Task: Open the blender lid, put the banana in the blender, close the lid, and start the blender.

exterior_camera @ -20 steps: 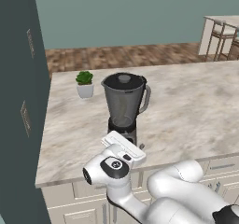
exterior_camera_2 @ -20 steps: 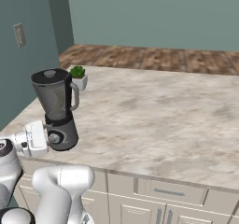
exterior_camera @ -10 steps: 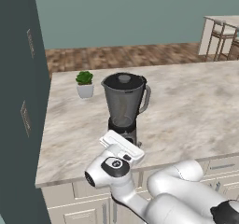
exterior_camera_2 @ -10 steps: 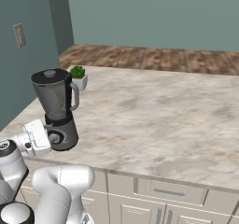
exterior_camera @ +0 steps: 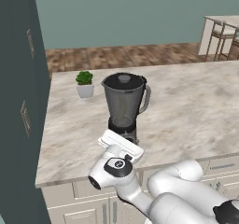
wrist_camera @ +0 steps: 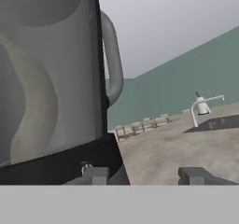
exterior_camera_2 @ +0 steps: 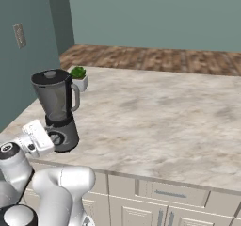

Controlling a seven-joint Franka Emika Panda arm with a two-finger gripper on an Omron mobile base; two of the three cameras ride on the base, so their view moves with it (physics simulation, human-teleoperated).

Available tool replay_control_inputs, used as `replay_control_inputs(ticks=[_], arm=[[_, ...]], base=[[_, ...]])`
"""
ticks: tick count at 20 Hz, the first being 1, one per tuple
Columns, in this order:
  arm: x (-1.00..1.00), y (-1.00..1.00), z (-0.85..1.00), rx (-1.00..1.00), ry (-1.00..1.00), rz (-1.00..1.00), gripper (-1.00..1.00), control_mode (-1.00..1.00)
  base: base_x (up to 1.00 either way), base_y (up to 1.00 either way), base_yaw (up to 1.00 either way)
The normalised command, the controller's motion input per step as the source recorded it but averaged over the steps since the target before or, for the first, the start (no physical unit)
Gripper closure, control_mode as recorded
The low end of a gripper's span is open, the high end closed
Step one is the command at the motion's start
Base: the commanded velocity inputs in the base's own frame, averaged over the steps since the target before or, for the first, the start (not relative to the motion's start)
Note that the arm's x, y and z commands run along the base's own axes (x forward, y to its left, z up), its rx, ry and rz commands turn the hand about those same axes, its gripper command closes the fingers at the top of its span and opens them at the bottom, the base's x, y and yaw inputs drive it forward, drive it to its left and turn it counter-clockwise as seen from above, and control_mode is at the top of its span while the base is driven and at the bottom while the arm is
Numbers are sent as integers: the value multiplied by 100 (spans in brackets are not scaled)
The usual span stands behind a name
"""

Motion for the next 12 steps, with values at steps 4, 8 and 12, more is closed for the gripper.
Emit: replay_control_inputs(ticks=[4,8,12], arm=[[0,-29,0,0,-13,15,-100,-100],[3,-23,0,0,-12,14,-100,-100],[11,-13,0,0,-8,14,-100,-100]], base=[[0,0,0],[0,0,0],[0,0,0]])
